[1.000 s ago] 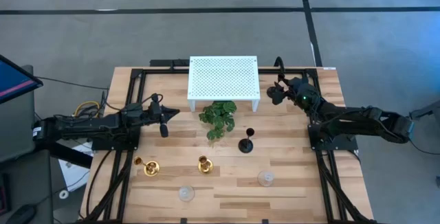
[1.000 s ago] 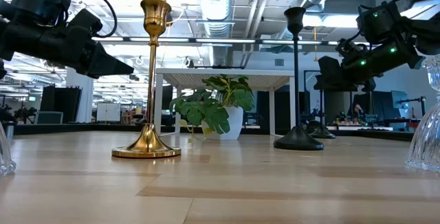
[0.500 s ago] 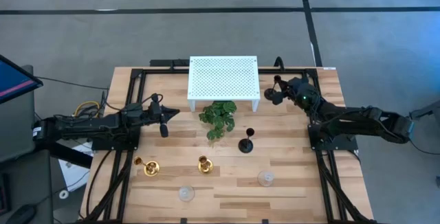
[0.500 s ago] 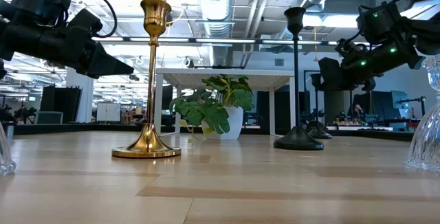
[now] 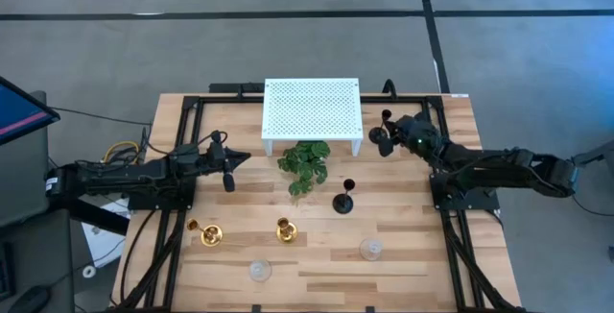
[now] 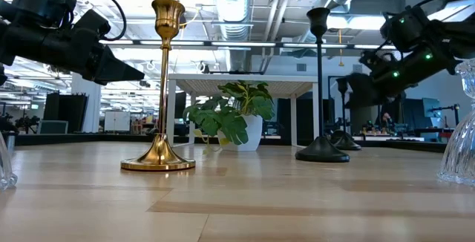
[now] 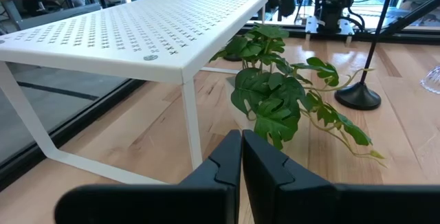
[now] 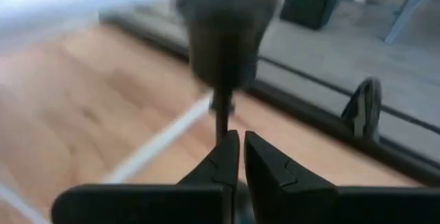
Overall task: Pick & Place candle stick holders
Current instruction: Put the top black candle holder on the shelf
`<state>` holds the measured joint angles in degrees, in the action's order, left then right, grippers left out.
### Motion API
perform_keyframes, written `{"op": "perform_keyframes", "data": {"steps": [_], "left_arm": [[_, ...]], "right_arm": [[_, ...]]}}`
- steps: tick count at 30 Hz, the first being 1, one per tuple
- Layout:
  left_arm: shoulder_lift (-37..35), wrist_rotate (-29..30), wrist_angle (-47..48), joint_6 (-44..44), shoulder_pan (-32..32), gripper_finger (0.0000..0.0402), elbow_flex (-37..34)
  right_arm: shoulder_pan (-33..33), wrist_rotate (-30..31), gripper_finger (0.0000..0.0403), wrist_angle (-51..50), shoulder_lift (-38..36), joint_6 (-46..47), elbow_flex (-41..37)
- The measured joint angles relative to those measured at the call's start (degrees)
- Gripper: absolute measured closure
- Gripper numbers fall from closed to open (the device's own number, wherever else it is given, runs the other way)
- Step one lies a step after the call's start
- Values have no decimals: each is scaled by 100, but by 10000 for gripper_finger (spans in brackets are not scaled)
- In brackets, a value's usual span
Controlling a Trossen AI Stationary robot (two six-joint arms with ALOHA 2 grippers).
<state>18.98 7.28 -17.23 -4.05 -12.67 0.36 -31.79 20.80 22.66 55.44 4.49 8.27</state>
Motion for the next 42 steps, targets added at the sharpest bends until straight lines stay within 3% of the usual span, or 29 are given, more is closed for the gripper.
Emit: {"op": "perform_keyframes", "data": {"steps": [4,10,15,26,30,34,42], "left_arm": [[-1,-1,1,0,0,387,-1],[0,-1,1,0,1,387,-1],[0,-1,3,0,0,387,0],[342,-1,28,-2,2,387,0],[512,-1,26,-2,0,387,-1],[555,59,14,-7,2,387,0],[553,152,-1,-17,0,387,-1]], "right_arm": [[69,-120,373,-368,0,-60,0],[61,-937,357,-425,0,-460,0],[-10,-1021,330,-426,0,-791,0],[-85,-994,184,-755,0,-572,0],[-126,-573,144,-635,0,-598,0],[-244,-446,138,-180,0,-748,0],[-534,-910,143,665,2,-748,0]]}}
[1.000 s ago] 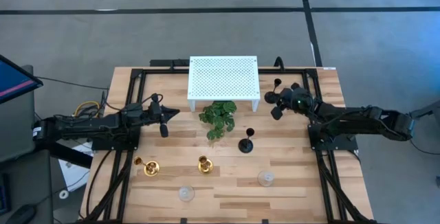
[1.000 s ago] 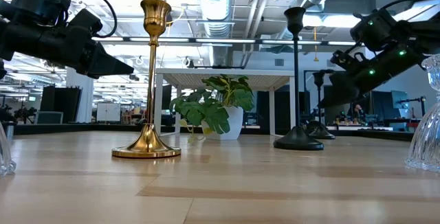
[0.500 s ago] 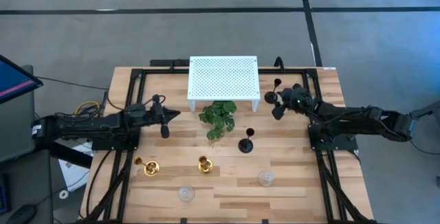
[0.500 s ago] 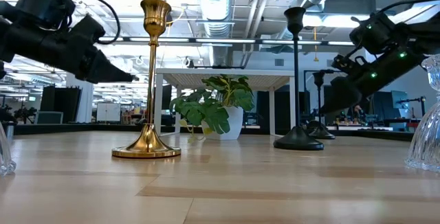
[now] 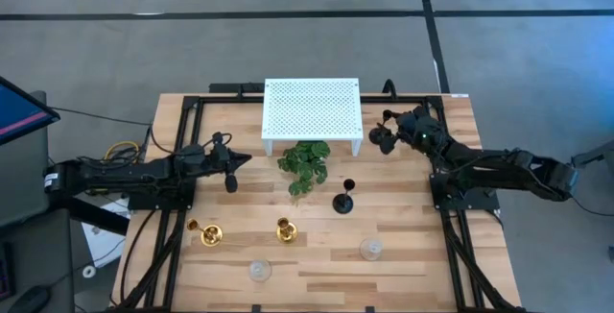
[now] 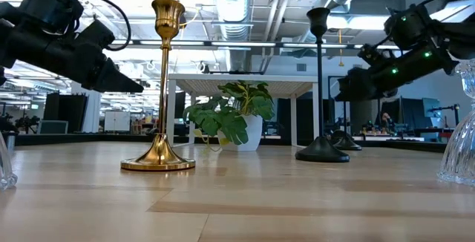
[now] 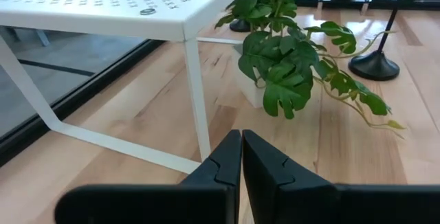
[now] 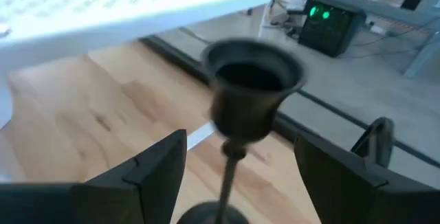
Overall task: Pick & Place candle stick holders
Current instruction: Put the top black candle holder on the shelf
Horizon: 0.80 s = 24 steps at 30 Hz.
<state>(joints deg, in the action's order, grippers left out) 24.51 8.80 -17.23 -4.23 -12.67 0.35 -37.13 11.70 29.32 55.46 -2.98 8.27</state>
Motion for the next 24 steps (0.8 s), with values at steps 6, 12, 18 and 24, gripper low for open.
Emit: {"op": "perform_keyframes", "data": {"steps": [6,12,18,24], "left_arm": [[0,0,-2,0,1,387,1],[0,0,-18,0,0,387,-1],[0,0,-40,0,1,387,0],[0,19,-42,2,2,387,1]], "right_arm": [[-187,-149,143,91,45,9,0],[-317,-302,143,635,680,133,0],[-420,-273,160,1266,1281,101,0],[-430,-276,266,1245,1300,101,0]]}}
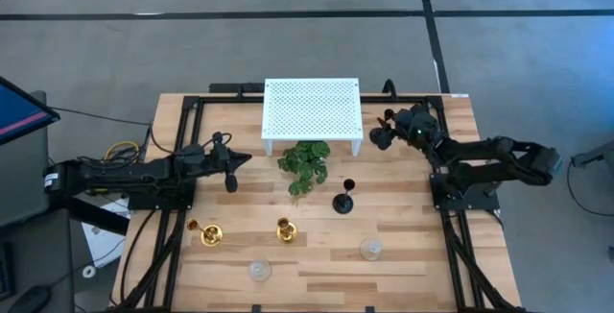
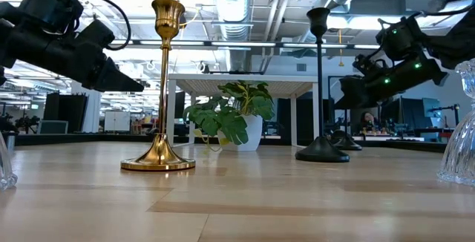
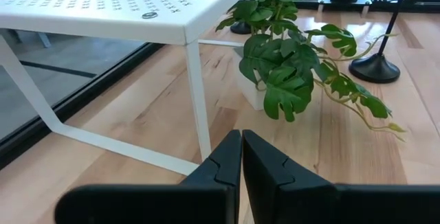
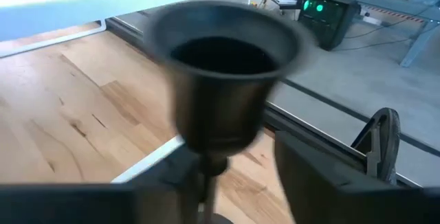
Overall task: Pick & Place candle stick holders
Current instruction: Put the top black candle holder on the shelf
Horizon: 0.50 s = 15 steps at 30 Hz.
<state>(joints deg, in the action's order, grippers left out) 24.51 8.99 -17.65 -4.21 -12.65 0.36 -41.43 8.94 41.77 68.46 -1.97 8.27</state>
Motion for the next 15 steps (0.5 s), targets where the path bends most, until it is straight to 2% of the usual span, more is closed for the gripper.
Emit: {"op": "perform_keyframes", "data": {"steps": [6,11,15], "left_arm": [[0,1,-2,0,1,387,-2],[0,1,-7,1,1,387,-2],[0,0,-35,16,0,387,0]], "right_arm": [[14,2,385,-314,-230,-2,0],[143,12,395,-979,-737,5,10],[276,22,398,-1992,-1303,6,335]]}}
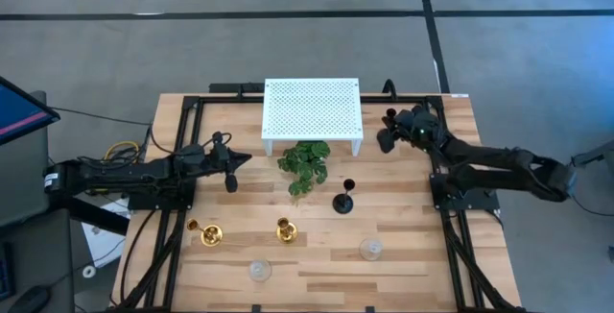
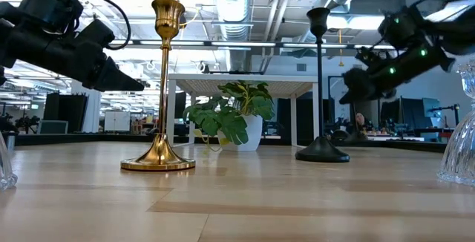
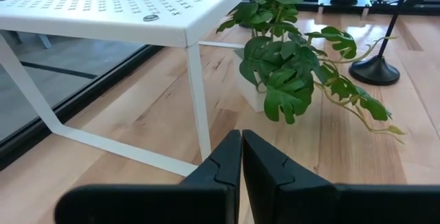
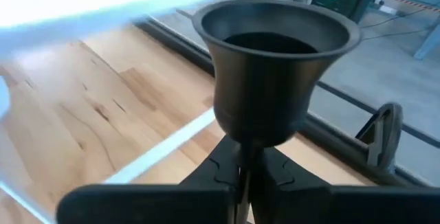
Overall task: Pick & Place candle stick holders
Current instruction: Put the top black candle holder on the shelf
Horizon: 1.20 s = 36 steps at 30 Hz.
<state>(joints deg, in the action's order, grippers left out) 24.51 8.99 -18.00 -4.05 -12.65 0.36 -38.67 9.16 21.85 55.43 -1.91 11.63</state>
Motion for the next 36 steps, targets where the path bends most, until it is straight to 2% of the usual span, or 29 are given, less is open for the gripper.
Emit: {"op": "perform_keyframes", "data": {"steps": [6,12,21,26,31,36], "left_arm": [[0,-2,-8,1,0,387,0],[-2,-2,-26,0,-2,387,0],[-2,-4,-208,2,0,387,0],[-2,-2,-417,2,-2,387,0],[-2,-4,-627,2,0,387,0],[-2,-4,-727,2,-2,387,0]], "right_arm": [[165,179,400,-1881,-779,-79,994],[242,435,401,-2970,-1175,-422,2014],[557,286,402,-3148,-799,-619,2992],[766,230,402,-3137,-368,-757,3411],[964,-162,402,-2902,96,-798,3788],[1108,-191,402,-2844,555,-1006,4283]]}}
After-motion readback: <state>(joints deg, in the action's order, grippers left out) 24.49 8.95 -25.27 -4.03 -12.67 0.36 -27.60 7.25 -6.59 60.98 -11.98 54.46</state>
